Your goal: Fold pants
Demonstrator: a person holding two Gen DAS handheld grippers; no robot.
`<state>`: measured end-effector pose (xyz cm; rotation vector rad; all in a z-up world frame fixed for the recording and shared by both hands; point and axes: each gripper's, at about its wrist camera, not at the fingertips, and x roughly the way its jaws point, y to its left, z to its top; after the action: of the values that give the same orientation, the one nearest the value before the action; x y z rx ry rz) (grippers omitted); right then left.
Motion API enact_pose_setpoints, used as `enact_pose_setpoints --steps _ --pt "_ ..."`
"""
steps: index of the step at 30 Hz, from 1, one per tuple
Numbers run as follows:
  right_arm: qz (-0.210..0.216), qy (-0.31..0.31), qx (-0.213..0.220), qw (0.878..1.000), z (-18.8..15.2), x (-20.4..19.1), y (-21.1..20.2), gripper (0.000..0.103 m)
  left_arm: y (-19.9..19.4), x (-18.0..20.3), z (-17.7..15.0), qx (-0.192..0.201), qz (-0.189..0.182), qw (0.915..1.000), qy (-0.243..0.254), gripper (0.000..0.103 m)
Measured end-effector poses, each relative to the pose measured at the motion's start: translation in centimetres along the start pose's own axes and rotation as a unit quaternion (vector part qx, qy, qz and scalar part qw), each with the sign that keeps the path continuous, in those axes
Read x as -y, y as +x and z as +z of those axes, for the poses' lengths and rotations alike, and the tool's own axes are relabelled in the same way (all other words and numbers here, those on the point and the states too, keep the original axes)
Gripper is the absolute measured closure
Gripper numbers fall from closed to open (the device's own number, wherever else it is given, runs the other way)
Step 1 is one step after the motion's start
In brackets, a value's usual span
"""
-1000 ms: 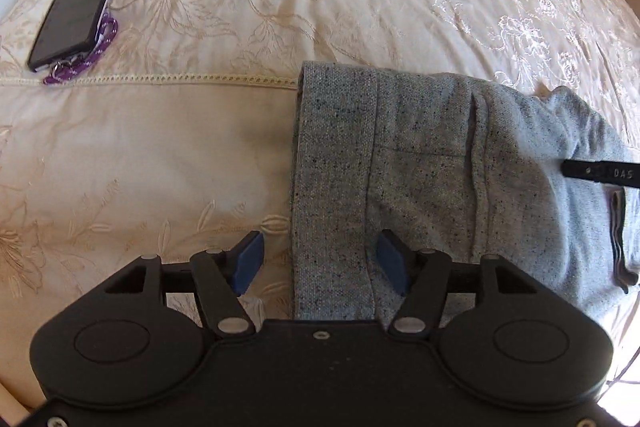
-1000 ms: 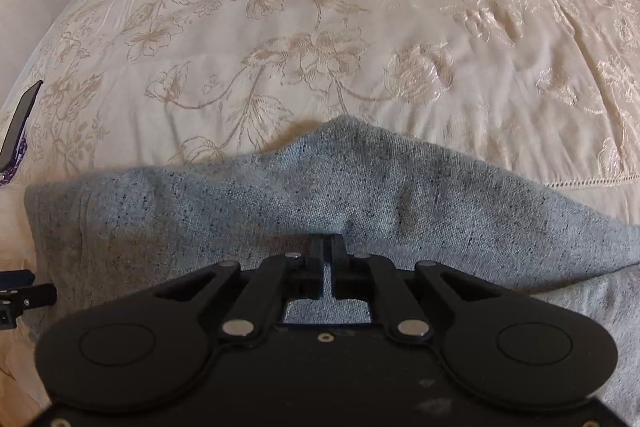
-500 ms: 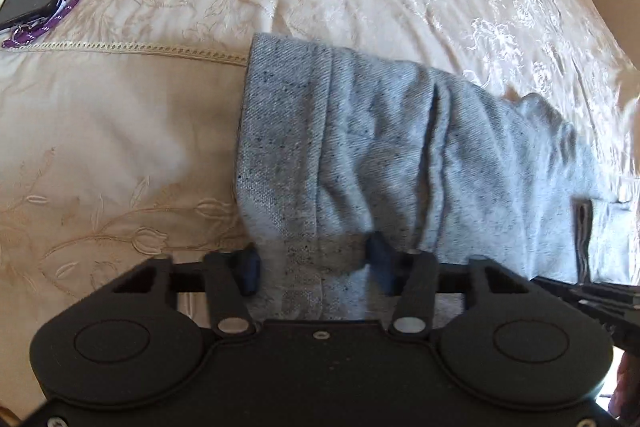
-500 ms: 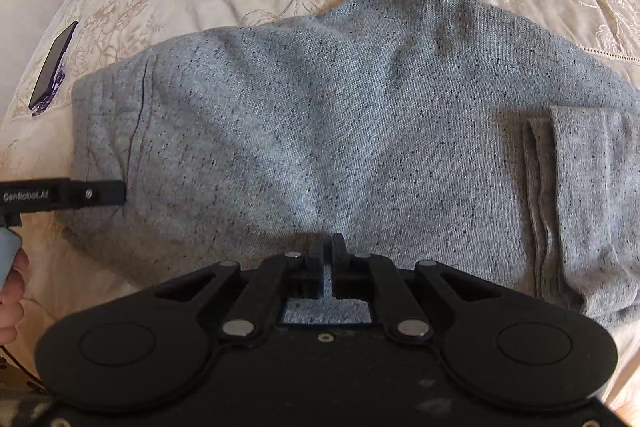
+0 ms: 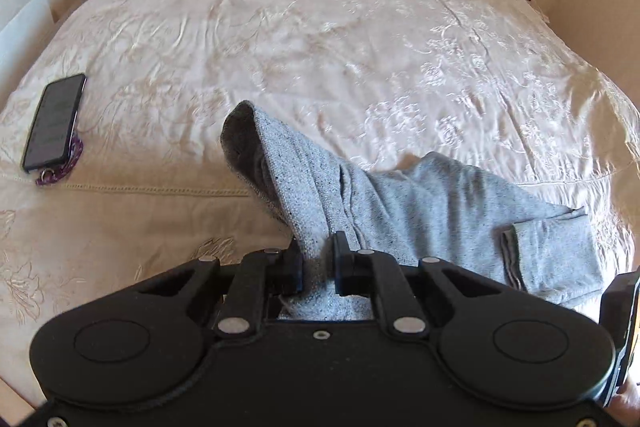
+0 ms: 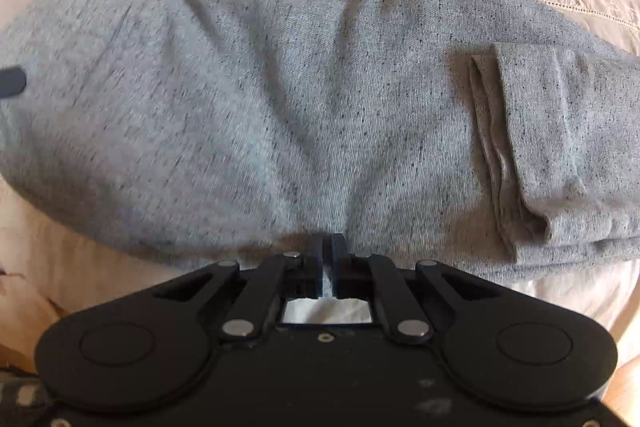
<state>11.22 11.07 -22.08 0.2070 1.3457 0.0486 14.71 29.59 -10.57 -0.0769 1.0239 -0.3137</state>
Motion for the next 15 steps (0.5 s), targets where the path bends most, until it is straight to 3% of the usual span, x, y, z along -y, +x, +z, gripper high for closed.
enact_pose_setpoints --steps 8,11,15 --pt "0.042 0.022 0.064 0.997 -0.1 7.0 -5.1 0.094 -3.4 9.4 2.1 0.052 -0.003 0.9974 0.05 0.088" --pt "0.06 0.037 0.069 0.995 -0.2 11.2 -6.3 0.094 -4.1 15.7 3.1 0.067 -0.003 0.994 0.086 0.088" --pt "0.064 0.058 0.082 0.993 -0.6 17.3 -8.1 0.094 -2.4 25.5 3.5 0.068 -0.037 0.9893 0.124 0.09"
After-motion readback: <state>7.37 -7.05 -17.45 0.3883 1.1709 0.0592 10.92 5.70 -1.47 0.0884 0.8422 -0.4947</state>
